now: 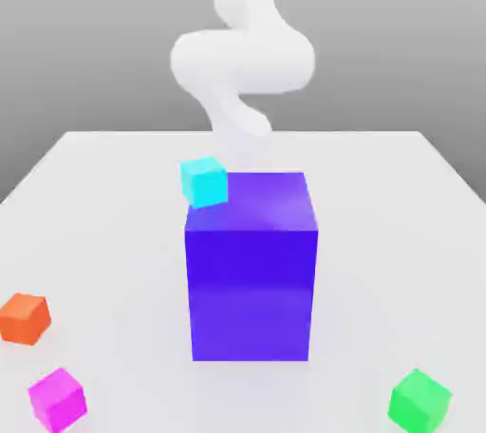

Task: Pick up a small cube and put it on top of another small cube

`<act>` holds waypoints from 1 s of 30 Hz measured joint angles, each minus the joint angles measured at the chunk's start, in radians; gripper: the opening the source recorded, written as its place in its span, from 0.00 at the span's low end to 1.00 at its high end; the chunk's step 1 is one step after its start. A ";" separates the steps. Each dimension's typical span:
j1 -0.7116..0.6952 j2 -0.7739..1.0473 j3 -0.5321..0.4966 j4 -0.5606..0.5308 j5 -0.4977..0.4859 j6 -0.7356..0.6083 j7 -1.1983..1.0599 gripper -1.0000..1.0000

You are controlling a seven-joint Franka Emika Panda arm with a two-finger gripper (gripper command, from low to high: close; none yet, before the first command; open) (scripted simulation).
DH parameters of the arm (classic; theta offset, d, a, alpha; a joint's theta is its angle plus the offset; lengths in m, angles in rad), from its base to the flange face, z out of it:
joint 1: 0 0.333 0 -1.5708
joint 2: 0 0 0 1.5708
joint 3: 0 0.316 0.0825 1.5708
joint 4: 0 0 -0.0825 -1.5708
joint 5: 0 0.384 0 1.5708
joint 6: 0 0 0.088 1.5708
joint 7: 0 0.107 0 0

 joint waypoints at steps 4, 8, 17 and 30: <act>-0.022 0.151 -0.036 -0.004 0.016 0.048 0.020 0.50; -0.044 0.296 -0.070 -0.007 0.035 0.094 0.038 0.50; -0.104 0.622 -0.143 -0.015 0.089 0.197 0.069 0.50; -0.221 1.094 -0.182 -0.015 0.171 0.367 0.099 0.50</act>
